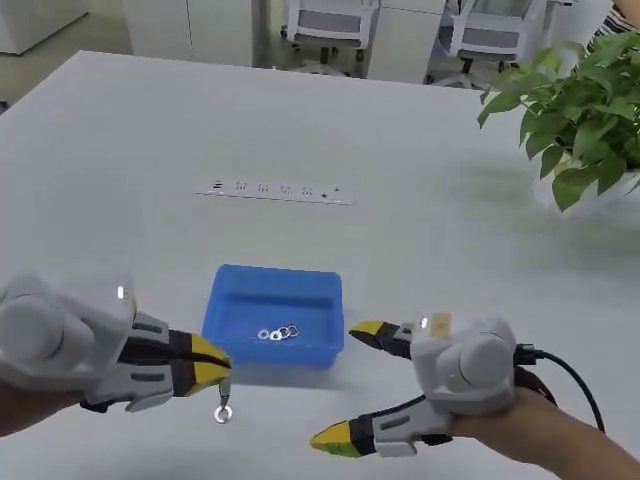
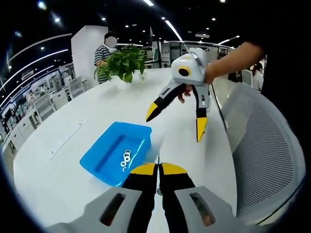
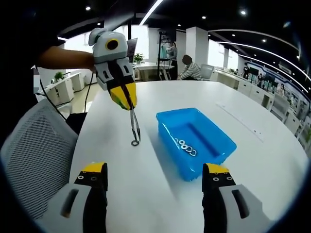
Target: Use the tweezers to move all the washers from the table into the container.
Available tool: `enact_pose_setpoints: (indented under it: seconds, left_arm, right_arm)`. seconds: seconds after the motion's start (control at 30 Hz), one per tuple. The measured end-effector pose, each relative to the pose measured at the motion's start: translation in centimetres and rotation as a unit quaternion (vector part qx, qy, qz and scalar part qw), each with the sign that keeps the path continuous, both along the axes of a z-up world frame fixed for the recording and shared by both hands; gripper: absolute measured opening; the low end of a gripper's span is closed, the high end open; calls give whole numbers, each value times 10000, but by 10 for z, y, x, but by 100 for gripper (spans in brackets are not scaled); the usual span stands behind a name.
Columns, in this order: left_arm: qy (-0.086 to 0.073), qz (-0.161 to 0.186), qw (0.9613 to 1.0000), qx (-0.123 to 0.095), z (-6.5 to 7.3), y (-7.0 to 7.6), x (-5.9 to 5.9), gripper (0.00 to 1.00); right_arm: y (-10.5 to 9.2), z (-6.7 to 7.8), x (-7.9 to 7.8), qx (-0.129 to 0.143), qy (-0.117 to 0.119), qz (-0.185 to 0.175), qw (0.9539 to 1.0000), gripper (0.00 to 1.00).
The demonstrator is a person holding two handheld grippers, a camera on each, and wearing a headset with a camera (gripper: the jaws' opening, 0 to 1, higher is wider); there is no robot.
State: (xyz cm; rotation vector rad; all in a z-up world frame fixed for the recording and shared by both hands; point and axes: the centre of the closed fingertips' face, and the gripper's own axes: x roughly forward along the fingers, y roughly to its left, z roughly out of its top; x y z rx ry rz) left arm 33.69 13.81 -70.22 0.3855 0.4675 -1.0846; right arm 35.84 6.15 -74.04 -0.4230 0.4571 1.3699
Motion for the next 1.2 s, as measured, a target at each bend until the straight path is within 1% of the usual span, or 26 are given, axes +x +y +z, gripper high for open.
enact_pose_setpoints:
  seconds: [0.23,0.33,0.5,0.63,0.77,0.93,1.0,1.2]
  left_arm:
    - [28,-102,9999,130,0,3,0,5]
    - [57,-124,9998,133,0,5,0,5]
    - [100,-126,9998,106,0,6,-1,5]
    - [125,-156,9997,129,0,7,-1,5]
    - [140,-165,9996,157,0,9,-1,5]
    - [174,-184,9996,158,-1,9,-2,5]
    - [183,-193,9995,160,-1,9,-2,5]
    - [203,-231,9994,183,-1,8,-2,5]
  right_arm:
    - [18,2,-3,90,-40,305,9995,68]
    - [25,0,-5,89,-9,429,9990,65]
    - [36,-3,-9,68,-37,655,9978,61]
    - [44,-4,-11,87,-38,824,9966,54]
    - [54,-4,-12,119,-62,994,9950,49]
    - [62,-6,-15,107,-63,1190,9928,41]
    - [67,-8,-16,82,-97,1282,9917,38]
    - [79,-10,-20,72,-143,1511,9884,33]
